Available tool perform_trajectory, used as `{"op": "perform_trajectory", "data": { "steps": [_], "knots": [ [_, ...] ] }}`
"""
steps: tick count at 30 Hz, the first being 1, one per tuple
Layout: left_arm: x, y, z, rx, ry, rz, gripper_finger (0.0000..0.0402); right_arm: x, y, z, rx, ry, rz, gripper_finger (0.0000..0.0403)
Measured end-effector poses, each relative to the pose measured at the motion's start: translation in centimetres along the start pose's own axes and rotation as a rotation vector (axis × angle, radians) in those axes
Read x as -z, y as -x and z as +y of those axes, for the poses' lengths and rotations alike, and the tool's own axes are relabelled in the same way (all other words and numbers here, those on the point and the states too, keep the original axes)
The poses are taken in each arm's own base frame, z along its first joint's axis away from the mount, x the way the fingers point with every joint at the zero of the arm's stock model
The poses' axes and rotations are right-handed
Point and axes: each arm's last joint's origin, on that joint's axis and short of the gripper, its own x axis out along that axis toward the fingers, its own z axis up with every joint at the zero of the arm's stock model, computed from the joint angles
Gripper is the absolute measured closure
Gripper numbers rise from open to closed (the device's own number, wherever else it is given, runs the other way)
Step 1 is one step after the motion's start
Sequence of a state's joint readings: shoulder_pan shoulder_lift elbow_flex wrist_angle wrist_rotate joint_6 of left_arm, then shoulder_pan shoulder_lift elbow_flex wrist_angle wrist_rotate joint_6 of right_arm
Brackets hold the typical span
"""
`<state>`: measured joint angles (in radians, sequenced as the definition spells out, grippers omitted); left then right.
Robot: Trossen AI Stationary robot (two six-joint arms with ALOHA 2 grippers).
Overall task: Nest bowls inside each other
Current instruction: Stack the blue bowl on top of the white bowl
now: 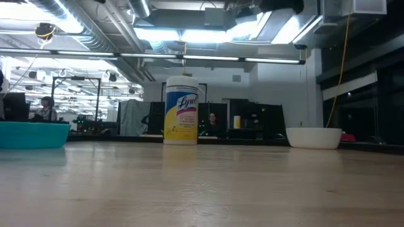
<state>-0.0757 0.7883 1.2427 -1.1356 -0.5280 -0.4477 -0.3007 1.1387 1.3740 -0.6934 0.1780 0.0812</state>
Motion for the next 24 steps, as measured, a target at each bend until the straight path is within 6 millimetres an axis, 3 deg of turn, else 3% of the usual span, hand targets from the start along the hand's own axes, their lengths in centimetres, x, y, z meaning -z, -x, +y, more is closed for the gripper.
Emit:
{"op": "perform_trajectory", "data": {
  "steps": [6,14,19,24],
  "knots": [
    [0.4,-0.7,-0.4,-0.006,-0.042,0.086,0.0363,1.3,-1.7,0.6,-0.109,0.003,0.17,0.0292],
    [0.9,-1.9,-1.0,0.008,-0.061,0.15,0.0364,3.8,-3.3,1.9,-0.296,0.015,0.458,0.0315],
    [2.2,-3.4,-1.4,-0.014,-0.011,0.195,0.036,5.8,-2.7,2.2,-0.314,0.068,0.674,0.0315],
    [3.1,-5.2,-2.2,-0.005,0.026,0.177,0.0341,8.9,-1.3,2.4,-0.37,0.011,0.799,0.0293]
  ]
}}
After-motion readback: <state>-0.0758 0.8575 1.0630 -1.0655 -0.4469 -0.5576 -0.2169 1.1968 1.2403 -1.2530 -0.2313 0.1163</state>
